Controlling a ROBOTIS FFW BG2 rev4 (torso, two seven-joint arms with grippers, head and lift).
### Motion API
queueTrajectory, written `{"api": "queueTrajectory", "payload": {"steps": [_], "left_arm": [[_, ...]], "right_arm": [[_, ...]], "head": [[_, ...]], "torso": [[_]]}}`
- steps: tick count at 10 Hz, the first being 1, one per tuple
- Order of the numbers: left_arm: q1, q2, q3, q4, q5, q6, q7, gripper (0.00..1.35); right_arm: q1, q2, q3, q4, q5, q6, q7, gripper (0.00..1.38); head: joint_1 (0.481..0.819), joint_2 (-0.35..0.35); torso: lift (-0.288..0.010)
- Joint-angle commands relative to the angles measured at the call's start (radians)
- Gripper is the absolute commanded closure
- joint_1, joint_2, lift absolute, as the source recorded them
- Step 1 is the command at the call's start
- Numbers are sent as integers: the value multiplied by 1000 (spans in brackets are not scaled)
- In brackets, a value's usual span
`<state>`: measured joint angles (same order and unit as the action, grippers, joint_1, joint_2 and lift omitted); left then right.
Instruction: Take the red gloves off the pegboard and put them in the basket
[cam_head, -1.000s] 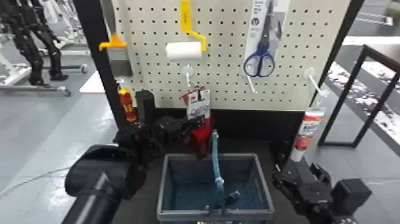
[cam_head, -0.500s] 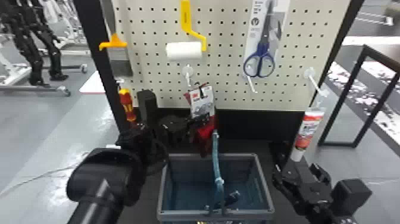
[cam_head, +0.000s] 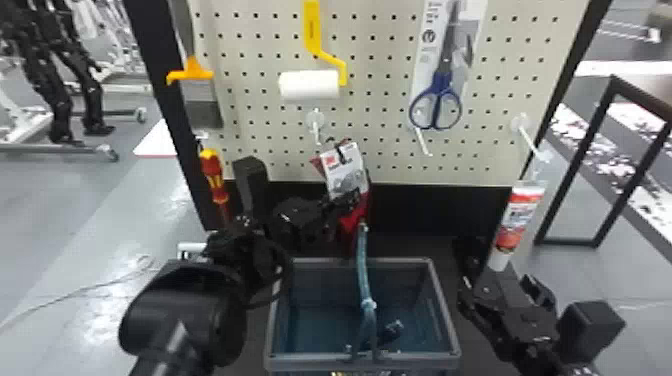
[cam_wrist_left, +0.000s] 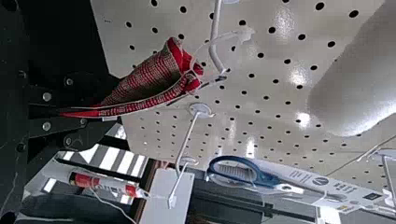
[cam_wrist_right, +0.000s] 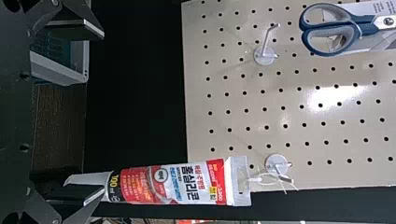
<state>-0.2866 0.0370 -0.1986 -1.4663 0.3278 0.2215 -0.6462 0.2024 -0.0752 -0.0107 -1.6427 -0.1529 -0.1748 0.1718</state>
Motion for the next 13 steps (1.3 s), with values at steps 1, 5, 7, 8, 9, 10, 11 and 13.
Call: {"api": "queueTrajectory", "payload": {"steps": [1,5,7,8,9,10,11,13], "left_arm": [[50,-2,-8,-62,10,16,36,1220],[136,-2,-8,-98,56,42,89,1220],[210,3,-22,-114,172,5,172,1220],[244,3,-19,-137,209,4,217,1220],[277,4,-16,-146,264,2,258,1220],[308,4,-22,-146,341,-16,304,1220],[325,4,-22,-143,402,-19,333,1220],[322,1,-30,-124,468,27,339,1220]], "right_arm": [[0,0,0,1,-4,1,0,136],[3,0,0,3,-8,0,0,136],[6,0,-2,0,-10,0,0,136],[8,0,-2,-2,-10,1,0,136],[11,-2,-3,-5,-10,0,0,137],[12,-3,-3,-6,-10,0,0,136],[12,-3,-3,-6,-10,0,0,137],[12,-3,-3,-6,-10,1,0,136]], "head": [[549,0],[549,0],[549,0],[549,0],[549,0],[549,0],[549,0],[549,0]], "torso": [[-100],[-100],[-100],[-100],[-100],[-100],[-100],[-100]]}}
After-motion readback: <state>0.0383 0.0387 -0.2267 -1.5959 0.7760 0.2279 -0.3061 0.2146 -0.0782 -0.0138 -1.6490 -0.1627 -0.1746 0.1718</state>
